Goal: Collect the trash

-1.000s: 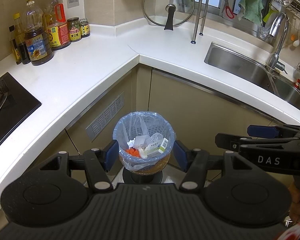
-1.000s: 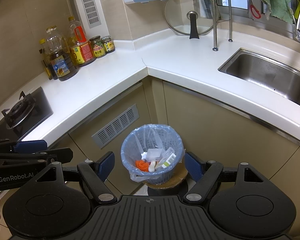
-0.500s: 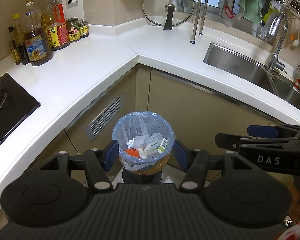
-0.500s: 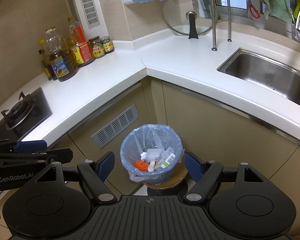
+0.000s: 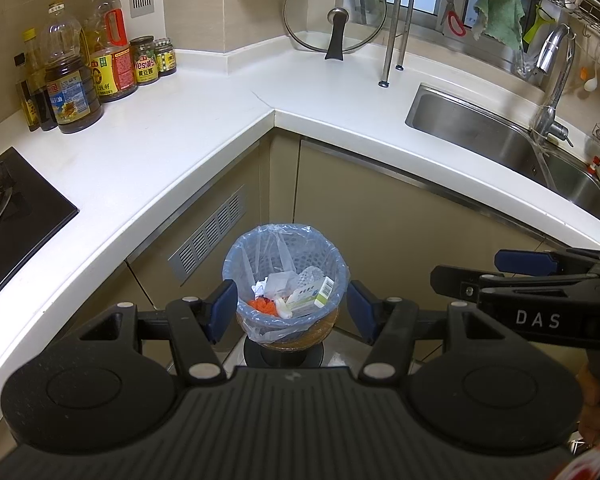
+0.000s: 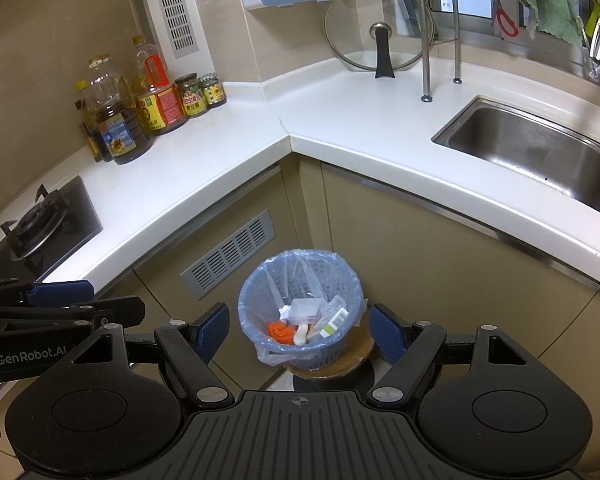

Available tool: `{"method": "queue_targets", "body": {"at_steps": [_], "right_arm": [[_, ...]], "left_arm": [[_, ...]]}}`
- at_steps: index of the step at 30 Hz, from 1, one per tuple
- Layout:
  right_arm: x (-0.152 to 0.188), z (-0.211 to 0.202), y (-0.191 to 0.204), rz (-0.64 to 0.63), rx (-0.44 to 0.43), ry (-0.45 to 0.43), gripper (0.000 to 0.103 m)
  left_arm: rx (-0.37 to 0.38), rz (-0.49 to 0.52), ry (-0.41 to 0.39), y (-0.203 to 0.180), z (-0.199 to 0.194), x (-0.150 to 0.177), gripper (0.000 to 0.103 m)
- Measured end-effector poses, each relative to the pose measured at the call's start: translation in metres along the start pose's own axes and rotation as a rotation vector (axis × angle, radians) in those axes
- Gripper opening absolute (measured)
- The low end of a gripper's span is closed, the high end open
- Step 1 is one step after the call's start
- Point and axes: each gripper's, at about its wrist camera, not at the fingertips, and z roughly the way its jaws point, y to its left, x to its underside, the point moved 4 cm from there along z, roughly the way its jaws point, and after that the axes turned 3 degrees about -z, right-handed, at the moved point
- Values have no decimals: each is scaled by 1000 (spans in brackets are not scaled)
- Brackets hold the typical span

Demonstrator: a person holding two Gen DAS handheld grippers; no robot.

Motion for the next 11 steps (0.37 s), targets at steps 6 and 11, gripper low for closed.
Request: {"method": "queue_targets", "body": {"at_steps": [6,11], "right_arm": [[0,0,0,1,0,0,77],[0,0,0,0,0,0,77]], "left_arm": [[0,-1,-1,0,0,0,58],[0,-1,0,0,0,0,60]]}}
